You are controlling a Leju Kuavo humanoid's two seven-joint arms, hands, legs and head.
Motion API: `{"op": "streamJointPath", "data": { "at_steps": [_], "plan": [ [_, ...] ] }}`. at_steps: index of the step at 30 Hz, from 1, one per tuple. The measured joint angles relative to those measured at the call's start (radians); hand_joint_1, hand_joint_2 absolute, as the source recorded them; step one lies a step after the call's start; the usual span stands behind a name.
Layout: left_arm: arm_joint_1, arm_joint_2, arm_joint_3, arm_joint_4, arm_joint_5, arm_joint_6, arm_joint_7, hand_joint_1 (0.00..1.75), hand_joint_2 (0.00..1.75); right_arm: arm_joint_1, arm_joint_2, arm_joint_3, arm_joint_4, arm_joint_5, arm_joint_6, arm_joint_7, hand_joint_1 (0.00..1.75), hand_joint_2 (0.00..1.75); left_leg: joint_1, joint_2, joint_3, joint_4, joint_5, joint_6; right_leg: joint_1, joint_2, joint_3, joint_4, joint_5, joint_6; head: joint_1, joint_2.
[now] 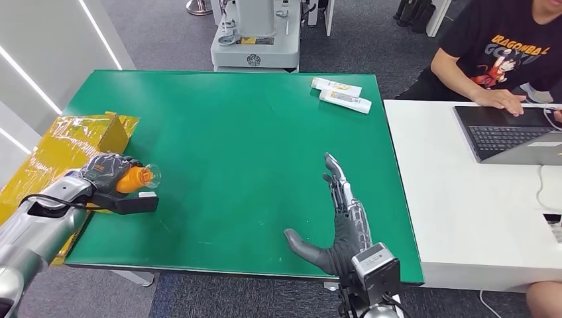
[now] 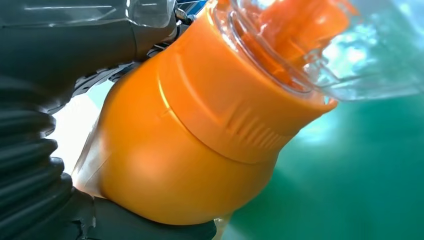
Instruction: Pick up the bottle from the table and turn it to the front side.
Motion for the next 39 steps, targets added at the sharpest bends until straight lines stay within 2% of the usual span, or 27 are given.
{"op": "streamJointPath", "data": {
  "at_steps": [7, 14, 15, 18, 19, 34, 39],
  "plan": [
    [0.030, -0.013, -0.008, 0.026, -0.024, 0.056, 0.038, 1.73, 1.75, -0.008, -0.003, 0.006, 0.001, -0.001, 0.007, 0.007, 0.00, 1.75, 0.000, 0.000, 0.000, 0.000, 0.000, 0.000, 0.000, 0.000, 0.000, 0.000, 0.000, 0.000, 0.000, 0.000],
    [0.057, -0.024, -0.014, 0.036, -0.038, 0.102, 0.060, 1.53, 1.75, -0.009, -0.003, 0.006, 0.001, -0.002, 0.019, 0.012, 0.00, 1.75, 0.000, 0.000, 0.000, 0.000, 0.000, 0.000, 0.000, 0.000, 0.000, 0.000, 0.000, 0.000, 0.000, 0.000],
    [0.059, -0.024, -0.014, 0.037, -0.039, 0.104, 0.063, 1.25, 1.75, -0.009, -0.003, 0.006, 0.001, -0.002, 0.021, 0.012, 0.00, 1.75, 0.000, 0.000, 0.000, 0.000, 0.000, 0.000, 0.000, 0.000, 0.000, 0.000, 0.000, 0.000, 0.000, 0.000],
    [0.065, -0.025, -0.014, 0.038, -0.041, 0.107, 0.072, 0.11, 1.75, -0.009, -0.003, 0.006, 0.001, -0.005, 0.027, 0.012, 0.00, 1.75, 0.000, 0.000, 0.000, 0.000, 0.000, 0.000, 0.000, 0.000, 0.000, 0.000, 0.000, 0.000, 0.000, 0.000],
    [0.068, -0.025, -0.014, 0.038, -0.041, 0.107, 0.076, 0.00, 1.75, -0.009, -0.003, 0.006, 0.001, -0.006, 0.029, 0.011, 0.00, 1.75, 0.000, 0.000, 0.000, 0.000, 0.000, 0.000, 0.000, 0.000, 0.000, 0.000, 0.000, 0.000, 0.000, 0.000],
    [0.091, -0.039, 0.008, 0.041, -0.067, 0.116, 0.106, 0.00, 1.75, -0.010, -0.003, 0.006, 0.008, -0.010, 0.043, 0.006, 0.00, 1.75, 0.000, 0.000, 0.001, 0.000, 0.000, 0.000, 0.000, 0.000, 0.001, 0.000, 0.000, 0.000, 0.000, 0.000],
    [0.101, -0.038, 0.023, 0.041, -0.077, 0.145, 0.100, 0.00, 1.75, -0.010, -0.003, 0.006, 0.009, -0.017, 0.050, -0.001, 0.00, 1.75, 0.000, 0.000, 0.001, 0.000, 0.000, 0.000, 0.000, 0.000, 0.001, 0.000, 0.000, 0.000, 0.000, 0.000]
  ]
}}
